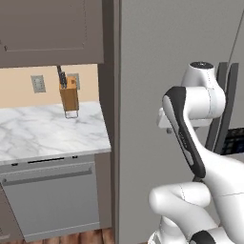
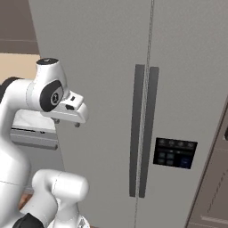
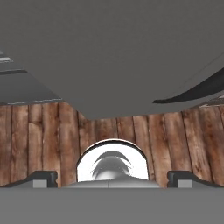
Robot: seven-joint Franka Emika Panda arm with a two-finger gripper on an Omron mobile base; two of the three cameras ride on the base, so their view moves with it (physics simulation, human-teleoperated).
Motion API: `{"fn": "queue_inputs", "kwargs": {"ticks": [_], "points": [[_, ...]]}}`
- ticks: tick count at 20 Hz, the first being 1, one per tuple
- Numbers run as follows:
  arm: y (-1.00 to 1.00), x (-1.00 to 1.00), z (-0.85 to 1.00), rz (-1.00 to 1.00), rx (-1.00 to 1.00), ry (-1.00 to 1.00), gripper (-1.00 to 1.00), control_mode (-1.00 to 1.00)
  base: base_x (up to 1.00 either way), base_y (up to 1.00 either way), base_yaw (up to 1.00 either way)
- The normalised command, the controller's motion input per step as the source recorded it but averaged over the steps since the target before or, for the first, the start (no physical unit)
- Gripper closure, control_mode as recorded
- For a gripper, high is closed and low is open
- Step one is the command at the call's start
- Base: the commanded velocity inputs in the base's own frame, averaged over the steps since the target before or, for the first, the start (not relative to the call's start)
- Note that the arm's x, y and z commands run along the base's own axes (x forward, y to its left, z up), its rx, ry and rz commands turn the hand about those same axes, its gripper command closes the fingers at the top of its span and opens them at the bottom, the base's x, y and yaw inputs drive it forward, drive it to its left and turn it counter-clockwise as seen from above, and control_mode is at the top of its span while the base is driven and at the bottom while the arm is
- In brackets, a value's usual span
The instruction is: Open the freezer door, pick up the ice cube tray from the freezer, and place it on the dining counter.
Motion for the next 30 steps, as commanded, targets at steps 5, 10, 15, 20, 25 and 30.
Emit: {"fn": "queue_inputs", "kwargs": {"ticks": [5, 10, 15, 20, 25, 30], "points": [[0.00, 0.00, 0.00, 0.00, 0.00, 0.00, -1.00, -1.00, 0.00, 0.00, 0.00], [-0.22, -0.22, 0.00, 0.01, 0.00, -0.03, -1.00, -1.00, 0.00, 0.00, 0.00], [-0.76, -0.59, 0.00, 0.03, 0.01, -0.05, -1.00, -1.00, 0.00, 0.00, 0.00], [-0.78, -0.25, 0.00, 0.08, 0.02, -0.01, -1.00, -1.00, 0.00, 0.00, 0.00], [-0.76, 0.00, 0.00, 0.10, 0.00, -0.13, -1.00, -1.00, 0.00, 0.00, 0.00], [-0.72, 0.00, 0.00, 0.11, 0.01, -0.22, -1.00, -1.00, 0.00, 0.00, 0.00]]}}
